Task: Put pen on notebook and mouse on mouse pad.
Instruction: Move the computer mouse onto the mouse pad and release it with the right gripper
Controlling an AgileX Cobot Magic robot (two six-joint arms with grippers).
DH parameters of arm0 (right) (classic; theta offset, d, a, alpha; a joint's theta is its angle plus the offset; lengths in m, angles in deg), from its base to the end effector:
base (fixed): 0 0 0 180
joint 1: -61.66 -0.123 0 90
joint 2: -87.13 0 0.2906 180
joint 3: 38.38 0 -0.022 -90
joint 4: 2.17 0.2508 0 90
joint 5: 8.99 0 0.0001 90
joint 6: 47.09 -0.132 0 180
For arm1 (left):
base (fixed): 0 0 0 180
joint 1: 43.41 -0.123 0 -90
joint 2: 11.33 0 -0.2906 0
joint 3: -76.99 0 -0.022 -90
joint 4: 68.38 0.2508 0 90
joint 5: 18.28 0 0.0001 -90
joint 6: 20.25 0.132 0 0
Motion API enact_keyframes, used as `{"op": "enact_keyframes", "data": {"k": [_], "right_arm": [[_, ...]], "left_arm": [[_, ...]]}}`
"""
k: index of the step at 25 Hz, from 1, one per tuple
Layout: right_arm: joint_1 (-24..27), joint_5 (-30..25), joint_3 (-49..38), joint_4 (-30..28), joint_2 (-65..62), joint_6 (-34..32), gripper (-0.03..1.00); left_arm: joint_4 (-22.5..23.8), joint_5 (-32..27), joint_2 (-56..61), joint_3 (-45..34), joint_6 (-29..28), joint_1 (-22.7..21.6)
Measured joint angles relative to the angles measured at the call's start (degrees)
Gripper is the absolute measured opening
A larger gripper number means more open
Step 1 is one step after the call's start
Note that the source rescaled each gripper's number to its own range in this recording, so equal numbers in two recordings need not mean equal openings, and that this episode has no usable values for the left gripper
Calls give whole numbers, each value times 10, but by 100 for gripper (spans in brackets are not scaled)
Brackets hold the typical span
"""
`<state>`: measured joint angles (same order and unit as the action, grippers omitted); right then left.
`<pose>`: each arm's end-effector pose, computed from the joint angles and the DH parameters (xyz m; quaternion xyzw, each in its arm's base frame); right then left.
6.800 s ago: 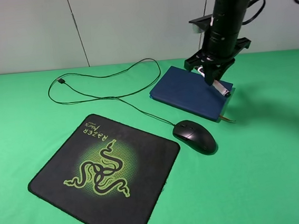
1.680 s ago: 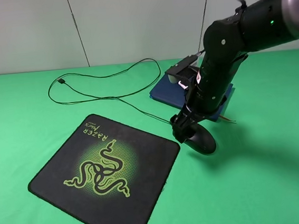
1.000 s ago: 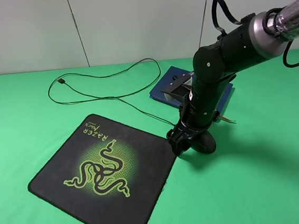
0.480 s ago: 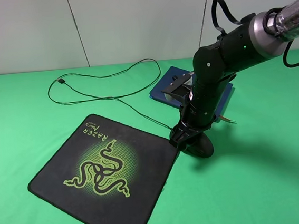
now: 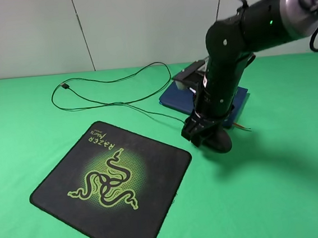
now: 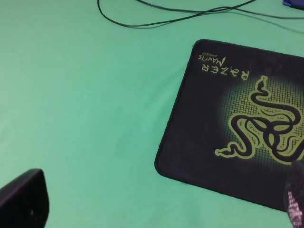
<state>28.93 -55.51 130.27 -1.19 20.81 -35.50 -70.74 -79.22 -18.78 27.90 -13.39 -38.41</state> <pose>0.2969 0.1928 0.1326 -0.3711 0.9256 0.0200 0.0712 0.0255 -0.0070 0.2564 0.0891 0.8500 -0.0122 0.5191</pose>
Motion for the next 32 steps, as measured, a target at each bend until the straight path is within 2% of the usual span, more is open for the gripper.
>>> {"op": "enact_keyframes", "data": {"k": [5, 10, 22, 32], "right_arm": [[-8, -44, 38, 9, -19, -2, 59], [-70, -55, 70, 3, -20, -29, 59], [-233, 18, 83, 1, 10, -104, 59], [-286, 0, 191, 8, 126, -116, 59]], "left_arm": [[0, 0, 0, 0, 0, 0], [0, 0, 0, 0, 0, 0], [0, 0, 0, 0, 0, 0], [0, 0, 0, 0, 0, 0]]}}
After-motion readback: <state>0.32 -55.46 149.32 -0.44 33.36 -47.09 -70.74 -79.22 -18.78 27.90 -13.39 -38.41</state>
